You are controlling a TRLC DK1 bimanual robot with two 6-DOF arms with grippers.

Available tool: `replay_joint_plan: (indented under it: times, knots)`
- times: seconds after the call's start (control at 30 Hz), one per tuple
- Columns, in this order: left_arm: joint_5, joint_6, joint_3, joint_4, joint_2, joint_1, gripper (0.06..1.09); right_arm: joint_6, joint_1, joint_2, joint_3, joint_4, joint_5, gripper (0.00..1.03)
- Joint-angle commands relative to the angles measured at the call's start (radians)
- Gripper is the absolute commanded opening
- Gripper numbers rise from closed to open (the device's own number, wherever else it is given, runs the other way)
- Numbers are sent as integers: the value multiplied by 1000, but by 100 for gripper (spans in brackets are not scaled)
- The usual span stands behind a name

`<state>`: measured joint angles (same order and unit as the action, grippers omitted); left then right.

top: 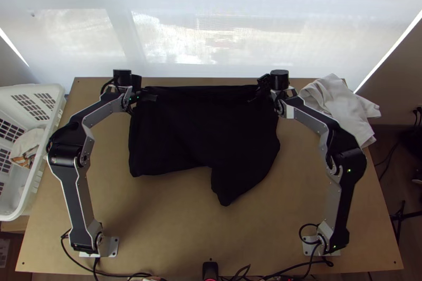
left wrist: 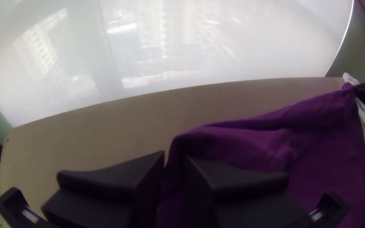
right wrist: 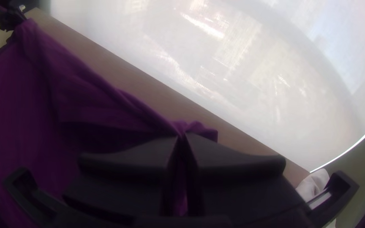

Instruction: Fold the t-shirt

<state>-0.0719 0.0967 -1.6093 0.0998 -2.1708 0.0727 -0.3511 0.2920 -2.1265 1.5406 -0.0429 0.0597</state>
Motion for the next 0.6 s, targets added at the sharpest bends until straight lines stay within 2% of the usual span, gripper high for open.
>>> replay_joint_plan:
  times: [0.0,0.03,0.07,0.17,0.2,0.27,0.3,0.43,0.57]
  knots:
    - [-143,-58,-121,182,-21,-21,70,15,4,-33,32,8,3,2]
    - [-184,-71,-153,230,-23,-25,73,18,4,-38,38,8,3,3]
    - [-216,-81,-184,273,-23,-30,75,23,4,-43,46,8,5,13]
    - [-296,-86,-256,373,-29,-36,77,50,4,-47,59,8,11,63]
    - [-319,-83,-279,406,-38,-36,77,63,4,-47,64,11,19,76]
    - [-336,-72,-348,488,-69,-31,78,78,6,-43,78,32,35,94]
    - [-347,-66,-388,531,-86,-28,78,86,6,-33,79,37,35,98]
    - [-381,-46,-571,710,-150,-14,78,103,4,8,79,48,35,98]
    - [-382,-51,-615,750,-129,-13,78,113,-4,31,75,66,35,98]
